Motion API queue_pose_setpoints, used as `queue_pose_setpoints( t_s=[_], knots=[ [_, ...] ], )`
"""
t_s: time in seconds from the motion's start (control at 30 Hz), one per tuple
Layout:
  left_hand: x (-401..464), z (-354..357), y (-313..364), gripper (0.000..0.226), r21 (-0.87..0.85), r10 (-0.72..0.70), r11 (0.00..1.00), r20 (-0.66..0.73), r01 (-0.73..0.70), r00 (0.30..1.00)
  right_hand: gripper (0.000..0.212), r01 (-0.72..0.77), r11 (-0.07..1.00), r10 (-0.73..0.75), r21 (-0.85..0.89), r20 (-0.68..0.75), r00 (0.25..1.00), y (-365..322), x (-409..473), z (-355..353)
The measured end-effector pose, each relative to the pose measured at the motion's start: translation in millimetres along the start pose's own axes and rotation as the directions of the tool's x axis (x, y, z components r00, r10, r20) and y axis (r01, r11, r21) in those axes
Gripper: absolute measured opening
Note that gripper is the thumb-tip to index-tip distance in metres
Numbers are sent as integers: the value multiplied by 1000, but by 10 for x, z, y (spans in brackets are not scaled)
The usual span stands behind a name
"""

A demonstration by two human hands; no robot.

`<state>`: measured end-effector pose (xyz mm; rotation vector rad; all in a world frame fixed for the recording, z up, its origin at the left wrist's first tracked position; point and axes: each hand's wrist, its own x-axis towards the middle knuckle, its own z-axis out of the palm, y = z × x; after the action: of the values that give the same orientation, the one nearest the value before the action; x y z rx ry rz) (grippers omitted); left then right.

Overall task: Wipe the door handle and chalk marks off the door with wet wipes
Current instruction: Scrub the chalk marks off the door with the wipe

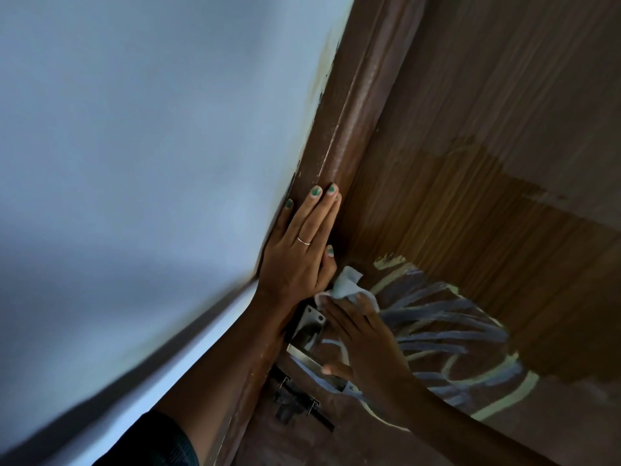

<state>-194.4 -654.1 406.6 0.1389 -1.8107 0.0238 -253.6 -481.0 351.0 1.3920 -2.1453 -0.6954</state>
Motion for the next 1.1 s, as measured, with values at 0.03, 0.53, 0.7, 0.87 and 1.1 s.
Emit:
queue_pose_setpoints(
  t_s=[0.03,0.53,0.7,0.87,1.1],
  knots=[
    [-1,2,0,64,-1,0,1000,-1,0,1000,100,3,1000,-3,6,1,1000,24,-67,34],
    [4,-6,-2,61,16,4,1000,2,-4,1000,87,-172,983,174,59,-39,984,212,-81,-357],
    [7,0,0,63,13,3,1000,-13,-3,1000,88,-389,918,395,75,-265,880,601,-41,-610],
    [1,-1,15,62,13,1,1000,-16,-1,1000,93,-439,889,454,134,-121,883,452,-31,-685],
    [4,2,4,62,-6,1,1000,-15,-1,1000,86,-408,908,419,98,-222,880,540,-202,-457]
  ],
)
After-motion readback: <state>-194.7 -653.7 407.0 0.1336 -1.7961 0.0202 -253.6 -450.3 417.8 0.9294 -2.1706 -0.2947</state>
